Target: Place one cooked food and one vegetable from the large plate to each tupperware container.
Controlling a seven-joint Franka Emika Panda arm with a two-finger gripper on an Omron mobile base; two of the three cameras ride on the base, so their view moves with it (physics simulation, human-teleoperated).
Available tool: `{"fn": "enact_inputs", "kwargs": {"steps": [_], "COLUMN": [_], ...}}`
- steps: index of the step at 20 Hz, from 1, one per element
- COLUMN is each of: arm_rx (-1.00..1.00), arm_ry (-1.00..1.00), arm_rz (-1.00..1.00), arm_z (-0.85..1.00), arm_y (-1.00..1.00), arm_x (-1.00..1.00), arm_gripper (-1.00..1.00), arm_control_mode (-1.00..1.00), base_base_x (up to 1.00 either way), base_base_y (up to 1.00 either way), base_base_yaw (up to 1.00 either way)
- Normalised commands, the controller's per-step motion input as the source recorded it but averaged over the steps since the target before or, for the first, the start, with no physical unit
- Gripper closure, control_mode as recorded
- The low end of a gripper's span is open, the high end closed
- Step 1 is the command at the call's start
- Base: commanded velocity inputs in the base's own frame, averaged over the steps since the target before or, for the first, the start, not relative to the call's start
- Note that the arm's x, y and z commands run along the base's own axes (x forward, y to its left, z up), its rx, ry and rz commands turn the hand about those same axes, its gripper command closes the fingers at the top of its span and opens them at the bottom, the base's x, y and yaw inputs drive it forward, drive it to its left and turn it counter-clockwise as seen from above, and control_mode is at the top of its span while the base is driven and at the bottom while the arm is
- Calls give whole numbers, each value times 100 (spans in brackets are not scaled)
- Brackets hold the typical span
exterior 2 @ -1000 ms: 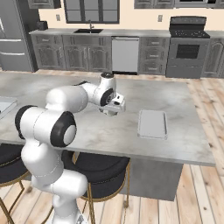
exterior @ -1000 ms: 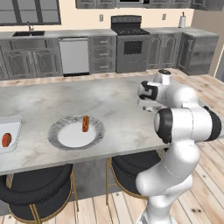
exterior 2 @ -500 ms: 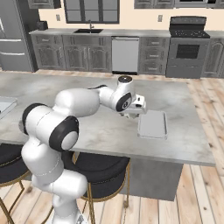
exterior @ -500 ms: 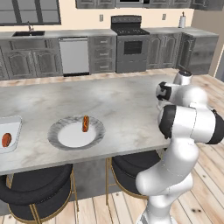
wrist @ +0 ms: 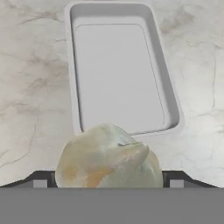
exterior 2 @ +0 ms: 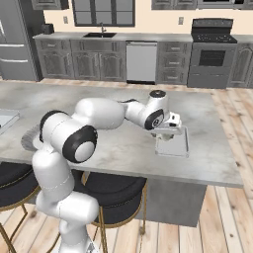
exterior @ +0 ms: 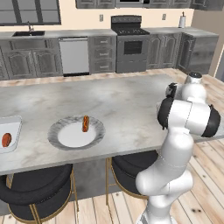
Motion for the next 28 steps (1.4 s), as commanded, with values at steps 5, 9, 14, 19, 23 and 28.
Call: {"fn": "enact_inputs", "kwargs": {"steps": [5, 9, 14, 19, 23, 28], "arm_rx": [7, 0, -2, -7, -6, 0], "arm_ry": [-1, -1, 0, -4, -9, -3], "arm_rz": [-5, 0, 0, 1, 1, 1], "arm_z": [-23, -11, -42, -48, -36, -7], "arm_y": [-49, -9, -15, -9, -4, 2], "arm_x": [2, 31, 39, 22, 12, 0], "arm_gripper": [100, 100, 100, 100, 100, 100], "arm_control_mode": [-100, -100, -100, -100, -100, -100], "base_base_x": [0, 0, 0, 0, 0, 0], "base_base_y": [0, 0, 0, 0, 0, 0], "base_base_yaw": [0, 0, 0, 0, 0, 0]}}
